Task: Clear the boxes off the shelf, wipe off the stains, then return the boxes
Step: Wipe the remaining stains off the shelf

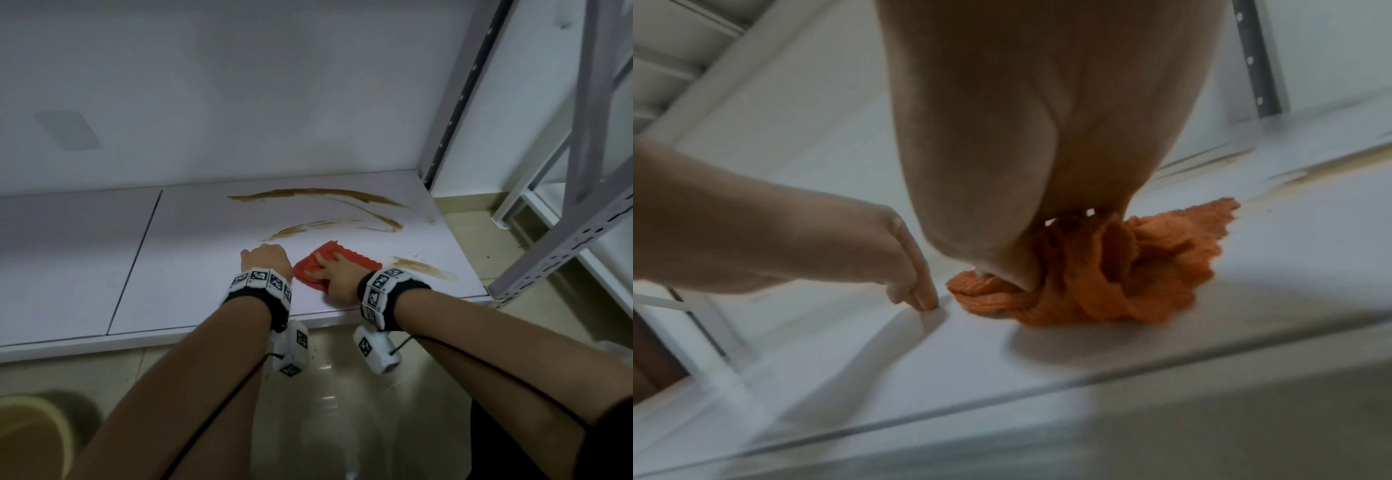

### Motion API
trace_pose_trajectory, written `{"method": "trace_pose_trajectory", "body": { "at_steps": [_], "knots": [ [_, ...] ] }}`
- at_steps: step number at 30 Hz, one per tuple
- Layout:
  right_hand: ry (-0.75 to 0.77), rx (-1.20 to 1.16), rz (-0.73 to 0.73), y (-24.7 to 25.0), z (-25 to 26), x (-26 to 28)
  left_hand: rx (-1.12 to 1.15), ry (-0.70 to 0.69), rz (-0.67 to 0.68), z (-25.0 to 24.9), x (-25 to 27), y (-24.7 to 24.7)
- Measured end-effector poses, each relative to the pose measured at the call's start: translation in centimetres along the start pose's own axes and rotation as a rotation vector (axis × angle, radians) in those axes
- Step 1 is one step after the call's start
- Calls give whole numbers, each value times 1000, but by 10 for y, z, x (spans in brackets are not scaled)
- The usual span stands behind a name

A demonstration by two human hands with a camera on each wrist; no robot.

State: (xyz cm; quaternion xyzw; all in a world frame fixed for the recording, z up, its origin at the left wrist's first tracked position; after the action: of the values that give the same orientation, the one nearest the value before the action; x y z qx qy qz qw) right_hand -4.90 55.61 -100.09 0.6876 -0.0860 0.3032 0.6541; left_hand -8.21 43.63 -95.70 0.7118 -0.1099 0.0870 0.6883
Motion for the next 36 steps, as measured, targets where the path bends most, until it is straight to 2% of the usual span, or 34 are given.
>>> {"method": "trace_pose_trajectory", "body": {
  "at_steps": [3, 7, 10, 12, 16, 21, 25, 31, 34, 36],
  "knots": [
    [-28, 54, -47, 7, -12, -12, -6, -6, -16, -3, -1, 3],
    [-155, -26, -184, 14, -67, 0, -14, -77, -41, -14, -2, 2],
    [-257, -123, -163, 6, -95, 22, 10, -129, -26, -17, -5, -8],
    [-264, -172, -110, 0, -89, 33, 16, -152, -17, -17, -6, -14],
    [-111, -168, -21, -6, -44, 35, 14, -179, -40, -24, -6, -16],
    [-48, -33, -29, 3, -15, 2, 42, -179, -68, -34, -9, -18],
    [-59, 14, -70, 9, -33, -8, 86, -145, -39, -36, -12, -16],
    [-344, -131, -143, -1, -111, 36, 159, -113, 36, -35, -15, -22],
    [-328, -154, -128, -5, -98, 48, 186, -90, 27, -37, -14, -20],
    [-233, -171, -99, -7, -73, 46, 193, -65, 18, -39, -13, -19]
  ]
}}
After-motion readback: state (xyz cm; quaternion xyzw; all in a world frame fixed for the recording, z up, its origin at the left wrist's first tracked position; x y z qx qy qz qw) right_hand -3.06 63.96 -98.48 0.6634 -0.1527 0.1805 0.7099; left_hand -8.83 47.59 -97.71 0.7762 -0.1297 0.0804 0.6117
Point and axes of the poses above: each hand's wrist, its own x-axis away from the middle knuckle, its own y-axis out of the back of the hand, z = x × y, the point moved 7 cm from there along -x, towards the middle knuckle, and after that the axes turned 7 degrees about x, right-handed, at the moved point
